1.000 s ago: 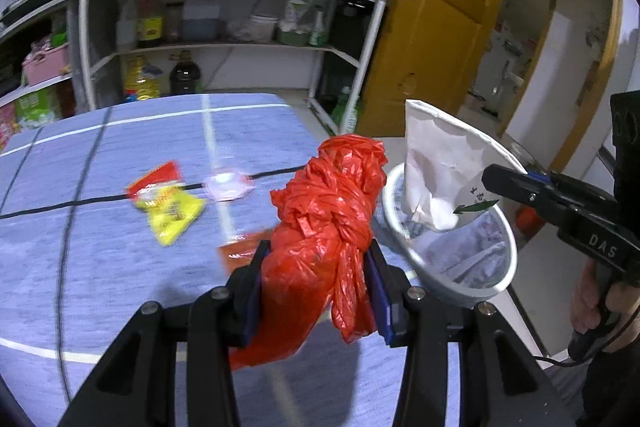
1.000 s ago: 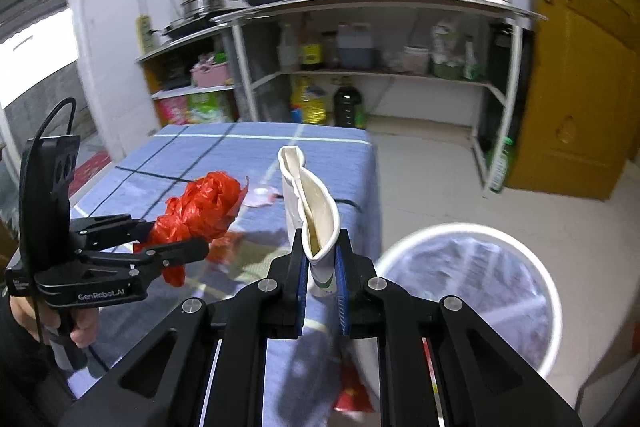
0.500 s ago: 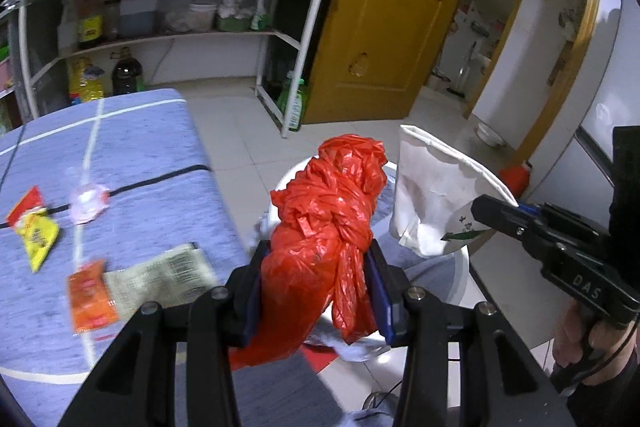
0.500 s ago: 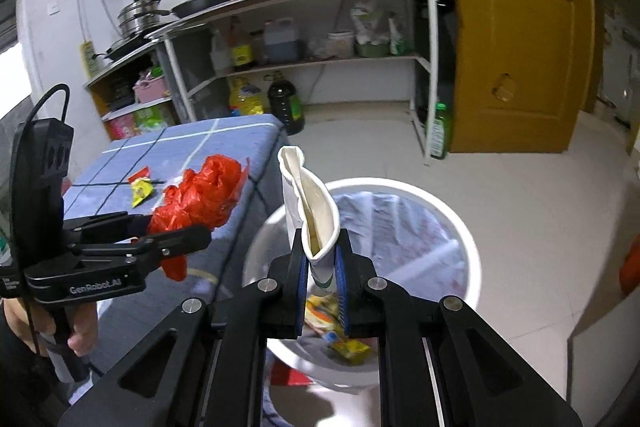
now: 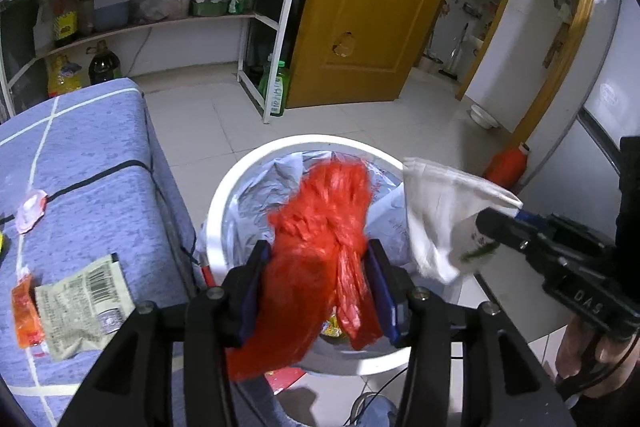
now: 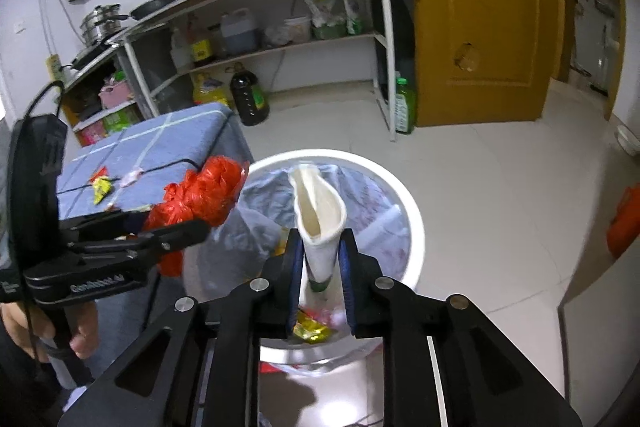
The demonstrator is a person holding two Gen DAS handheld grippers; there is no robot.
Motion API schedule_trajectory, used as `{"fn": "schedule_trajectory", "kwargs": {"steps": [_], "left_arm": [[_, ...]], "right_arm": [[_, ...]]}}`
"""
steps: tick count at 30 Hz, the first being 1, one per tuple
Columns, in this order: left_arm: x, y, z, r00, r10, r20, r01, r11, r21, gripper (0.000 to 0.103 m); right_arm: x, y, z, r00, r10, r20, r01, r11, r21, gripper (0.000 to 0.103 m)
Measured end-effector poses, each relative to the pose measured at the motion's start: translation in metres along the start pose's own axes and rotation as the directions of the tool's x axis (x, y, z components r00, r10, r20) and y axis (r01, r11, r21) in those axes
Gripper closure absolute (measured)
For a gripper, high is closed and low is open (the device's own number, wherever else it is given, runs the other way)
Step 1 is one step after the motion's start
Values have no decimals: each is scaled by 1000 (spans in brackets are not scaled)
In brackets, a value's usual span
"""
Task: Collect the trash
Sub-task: 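Carry the red bag and paper cup over the trash bin and open both grippers, then move both grippers back over the table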
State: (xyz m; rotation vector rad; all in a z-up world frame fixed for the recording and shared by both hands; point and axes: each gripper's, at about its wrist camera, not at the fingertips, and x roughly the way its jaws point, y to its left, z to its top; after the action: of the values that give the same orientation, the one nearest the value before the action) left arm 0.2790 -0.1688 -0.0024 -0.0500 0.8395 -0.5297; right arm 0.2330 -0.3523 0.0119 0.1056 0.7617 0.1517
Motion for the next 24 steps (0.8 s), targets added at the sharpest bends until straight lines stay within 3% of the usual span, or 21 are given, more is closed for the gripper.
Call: {"fn": "schedule_trajectory", "kwargs": {"steps": [7, 10, 24], "left_arm": [[-6, 2, 1, 1000, -14, 24, 14, 1000, -15, 47], [-12, 3, 0, 999, -11, 33, 11, 1000, -18, 46], [-65, 25, -11, 992, 46, 121, -41, 998, -38, 46]], "right_arm": [[-5, 1, 2, 1000, 4, 26, -4, 1000, 7, 78], [-5, 5, 4, 999, 7, 34, -7, 1000, -1, 65], [-18, 42, 9, 993, 93, 77, -88, 994, -68, 65]]}}
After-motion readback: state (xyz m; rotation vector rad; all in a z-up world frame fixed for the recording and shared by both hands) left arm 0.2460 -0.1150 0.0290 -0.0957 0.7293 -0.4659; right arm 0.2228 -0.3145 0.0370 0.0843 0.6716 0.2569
